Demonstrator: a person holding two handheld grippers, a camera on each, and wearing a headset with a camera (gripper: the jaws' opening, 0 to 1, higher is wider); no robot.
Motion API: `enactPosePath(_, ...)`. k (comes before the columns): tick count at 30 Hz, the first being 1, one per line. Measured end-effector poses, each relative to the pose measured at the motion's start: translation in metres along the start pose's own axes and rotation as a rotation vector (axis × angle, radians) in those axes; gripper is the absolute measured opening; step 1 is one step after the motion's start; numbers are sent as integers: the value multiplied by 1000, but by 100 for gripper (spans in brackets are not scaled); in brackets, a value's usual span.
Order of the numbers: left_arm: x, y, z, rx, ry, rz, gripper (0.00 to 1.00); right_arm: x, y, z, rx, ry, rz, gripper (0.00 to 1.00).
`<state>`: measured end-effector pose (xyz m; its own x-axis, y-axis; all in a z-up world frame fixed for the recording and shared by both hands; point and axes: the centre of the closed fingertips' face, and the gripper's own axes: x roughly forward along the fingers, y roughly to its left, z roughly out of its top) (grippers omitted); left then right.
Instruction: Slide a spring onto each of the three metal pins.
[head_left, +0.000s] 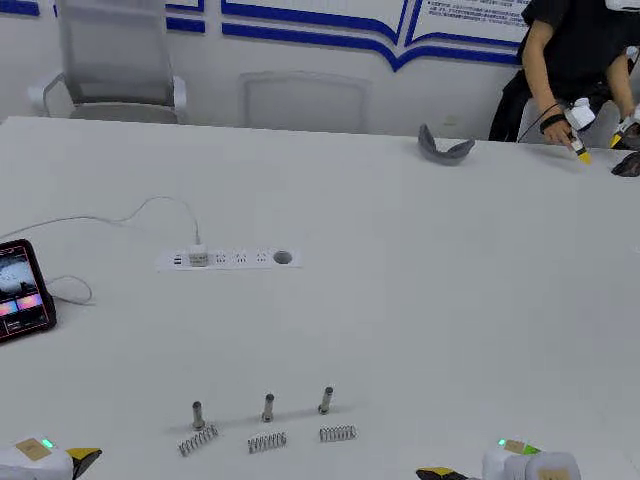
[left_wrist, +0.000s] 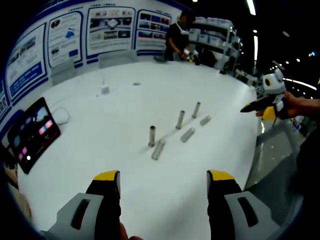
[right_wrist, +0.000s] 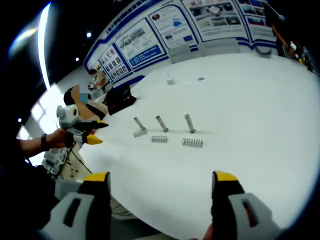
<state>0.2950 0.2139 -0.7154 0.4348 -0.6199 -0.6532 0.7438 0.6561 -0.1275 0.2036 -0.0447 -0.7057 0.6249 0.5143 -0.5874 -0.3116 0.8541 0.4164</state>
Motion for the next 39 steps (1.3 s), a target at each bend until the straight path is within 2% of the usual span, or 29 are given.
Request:
enactPosePath(9, 9, -4, 4, 6, 13, -14, 71, -4, -3, 3, 3, -10, -6, 85)
enactPosePath(12, 11, -4, 7, -14, 4, -14, 71, -4, -3, 4, 2, -11, -3, 85)
enactPosePath(22, 19, -8, 2, -12, 41, -24, 70, -7, -8, 7, 18, -25, -6, 85)
enactPosePath(26, 21, -8, 4, -15, 40, -20, 69, -11, -10, 6, 22, -26, -9, 85)
enactPosePath(31, 30, -4, 4, -22, 43, -13, 67, -17, -13, 6, 21, -27, -17, 85)
enactPosePath(39, 51, -7, 7, 1, 60, -26, 62, -24, -14, 3, 26, -29, -26, 85)
